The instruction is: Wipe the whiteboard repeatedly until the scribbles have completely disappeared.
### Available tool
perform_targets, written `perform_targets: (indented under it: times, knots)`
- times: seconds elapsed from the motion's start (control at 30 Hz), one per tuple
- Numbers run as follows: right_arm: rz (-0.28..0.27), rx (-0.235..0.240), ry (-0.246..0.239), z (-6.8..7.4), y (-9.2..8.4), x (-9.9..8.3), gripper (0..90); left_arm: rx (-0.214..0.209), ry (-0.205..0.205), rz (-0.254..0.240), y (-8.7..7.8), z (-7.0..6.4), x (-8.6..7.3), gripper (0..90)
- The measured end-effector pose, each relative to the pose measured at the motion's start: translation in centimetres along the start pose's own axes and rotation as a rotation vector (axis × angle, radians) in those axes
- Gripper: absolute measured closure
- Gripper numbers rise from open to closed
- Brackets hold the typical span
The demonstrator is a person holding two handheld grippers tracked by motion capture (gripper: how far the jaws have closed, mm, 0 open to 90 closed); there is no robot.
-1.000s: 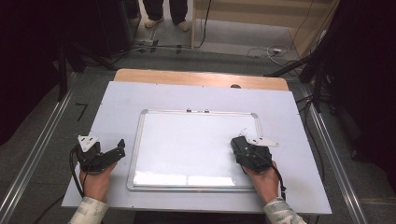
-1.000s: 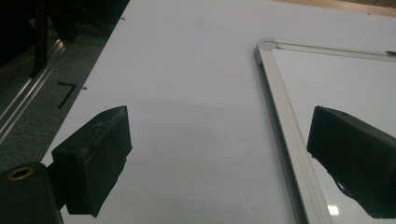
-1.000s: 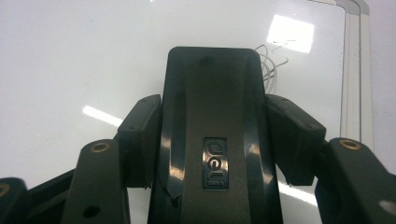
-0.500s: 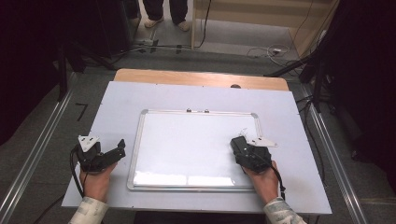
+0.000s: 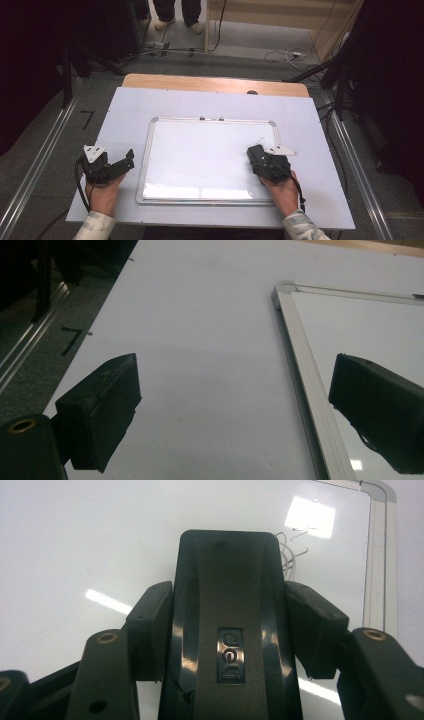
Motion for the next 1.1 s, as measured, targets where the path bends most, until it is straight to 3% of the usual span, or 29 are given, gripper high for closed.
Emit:
perform_targets:
  times: [1.1]
  knots:
    - [0.003, -0.003, 0.011, -1.1, 0.9, 1.1, 38.6, -0.002, 0.0, 0.001, 0.0, 0.1, 0.0, 6.6]
Point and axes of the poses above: each handheld gripper's, and its own axes: y roughly forward along the jaws, x roughly out of its top, z roughly to its left, the point moved 2 cm from there along y, roughly forward along the jaws, and after that the axes turned 11 degrees about x, right-handed, at the moved point
